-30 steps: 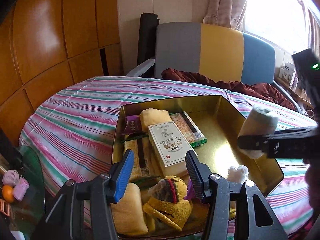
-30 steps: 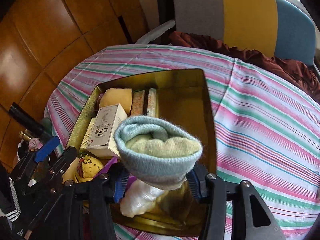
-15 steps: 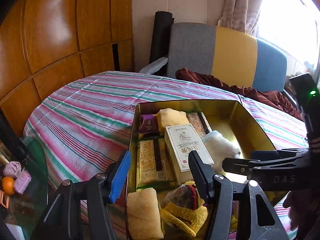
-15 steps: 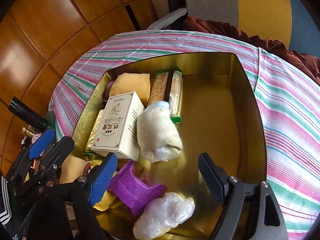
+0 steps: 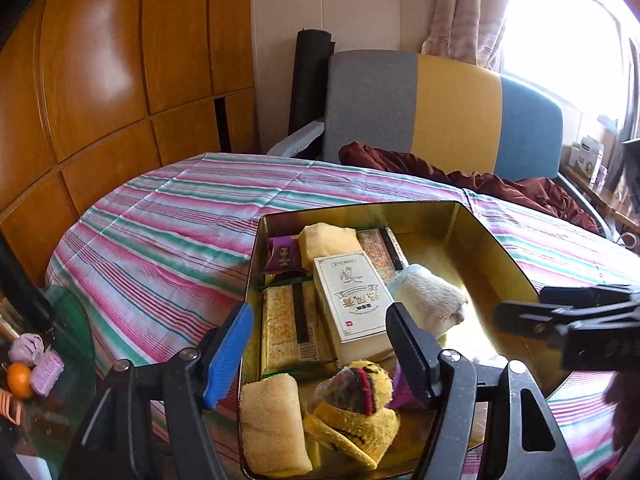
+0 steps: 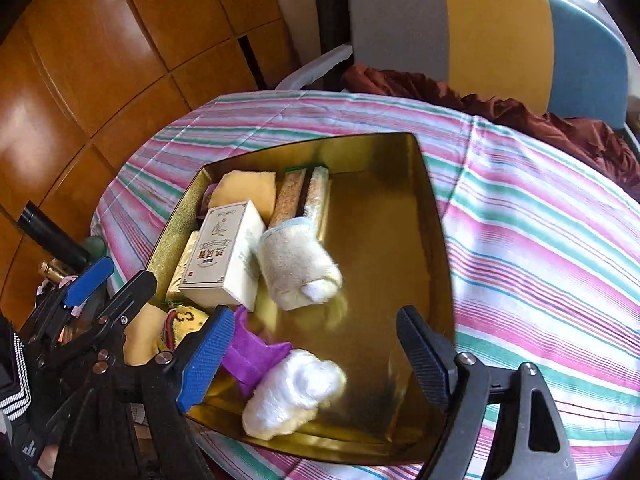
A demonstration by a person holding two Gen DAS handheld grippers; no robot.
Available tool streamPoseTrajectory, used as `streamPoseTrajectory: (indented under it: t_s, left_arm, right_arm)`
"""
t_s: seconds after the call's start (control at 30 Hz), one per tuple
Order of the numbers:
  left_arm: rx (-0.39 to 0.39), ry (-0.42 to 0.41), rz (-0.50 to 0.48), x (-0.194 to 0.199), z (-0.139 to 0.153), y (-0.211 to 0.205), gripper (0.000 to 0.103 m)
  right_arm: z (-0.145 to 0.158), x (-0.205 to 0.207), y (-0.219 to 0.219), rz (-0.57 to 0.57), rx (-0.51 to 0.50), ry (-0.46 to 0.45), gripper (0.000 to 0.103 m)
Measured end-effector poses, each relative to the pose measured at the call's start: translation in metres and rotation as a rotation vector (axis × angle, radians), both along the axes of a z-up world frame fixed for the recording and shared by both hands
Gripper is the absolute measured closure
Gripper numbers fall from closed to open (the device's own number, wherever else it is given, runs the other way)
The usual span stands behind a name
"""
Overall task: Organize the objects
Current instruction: 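Move both tools back from the tray toward the remaining items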
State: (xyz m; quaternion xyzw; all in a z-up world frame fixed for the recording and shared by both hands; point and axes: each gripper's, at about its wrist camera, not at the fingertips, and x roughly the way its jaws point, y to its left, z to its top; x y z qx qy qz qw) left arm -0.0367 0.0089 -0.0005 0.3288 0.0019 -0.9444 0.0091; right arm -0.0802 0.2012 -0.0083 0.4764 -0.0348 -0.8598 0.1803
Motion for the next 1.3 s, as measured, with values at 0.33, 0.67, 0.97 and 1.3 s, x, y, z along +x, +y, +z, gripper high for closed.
streamPoseTrajectory:
  t_s: [0.33, 0.67, 0.97, 1.3]
  left_arm:
    - [-0.014, 0.001, -0.045, 0.004, 0.001, 0.011, 0.033]
    - [-0.029, 0.002, -0.085, 0.006, 0.004, 0.027, 0.032]
    - [-0.055, 0.014, -0.186, 0.006, 0.011, 0.065, 0.030]
    - [-0.066, -0.008, -0.320, 0.000, 0.012, 0.124, 0.028]
  right_arm:
    - [0.008, 0.009, 0.082, -0.182, 0.015, 0.002, 0.018]
    - [0.008, 0.020, 0.198, -0.442, 0.031, -0.040, 0.018]
    - [0.010, 0.042, 0.309, -0.722, -0.049, -0.054, 0.018]
    - [0.008, 0.062, 0.427, -1.021, -0.081, -0.057, 0.018]
